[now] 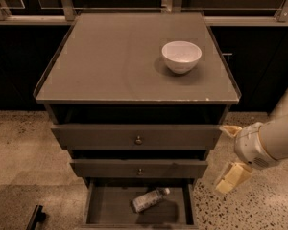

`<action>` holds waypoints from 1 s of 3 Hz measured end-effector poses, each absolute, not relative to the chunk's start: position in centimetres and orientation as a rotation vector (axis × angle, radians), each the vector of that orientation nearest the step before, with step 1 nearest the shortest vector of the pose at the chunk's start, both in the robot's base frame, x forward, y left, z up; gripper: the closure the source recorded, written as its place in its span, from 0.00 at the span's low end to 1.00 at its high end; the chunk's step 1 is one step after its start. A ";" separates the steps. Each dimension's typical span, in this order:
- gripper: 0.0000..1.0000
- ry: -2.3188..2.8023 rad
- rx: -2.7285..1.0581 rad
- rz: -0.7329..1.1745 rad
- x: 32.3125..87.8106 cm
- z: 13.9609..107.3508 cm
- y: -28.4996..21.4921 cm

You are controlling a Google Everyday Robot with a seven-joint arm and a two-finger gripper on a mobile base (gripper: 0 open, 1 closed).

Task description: Pick blue plastic bottle from top drawer and place on counter

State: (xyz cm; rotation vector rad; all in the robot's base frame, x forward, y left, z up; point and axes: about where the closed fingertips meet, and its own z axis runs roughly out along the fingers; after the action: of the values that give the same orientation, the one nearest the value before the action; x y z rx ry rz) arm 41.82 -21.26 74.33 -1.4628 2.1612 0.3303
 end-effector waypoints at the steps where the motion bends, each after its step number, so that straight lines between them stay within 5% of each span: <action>1: 0.00 2.161 -1.463 0.329 41.8 74.4 -21.2; 3: 0.00 2.131 -1.371 0.601 41.3 63.6 -18.4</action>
Offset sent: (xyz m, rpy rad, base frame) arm -0.0205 0.0185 -0.1187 0.2090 0.1555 -0.0376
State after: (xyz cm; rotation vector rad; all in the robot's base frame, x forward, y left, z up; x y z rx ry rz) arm 41.35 -18.43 63.60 -1.3708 2.1313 0.6008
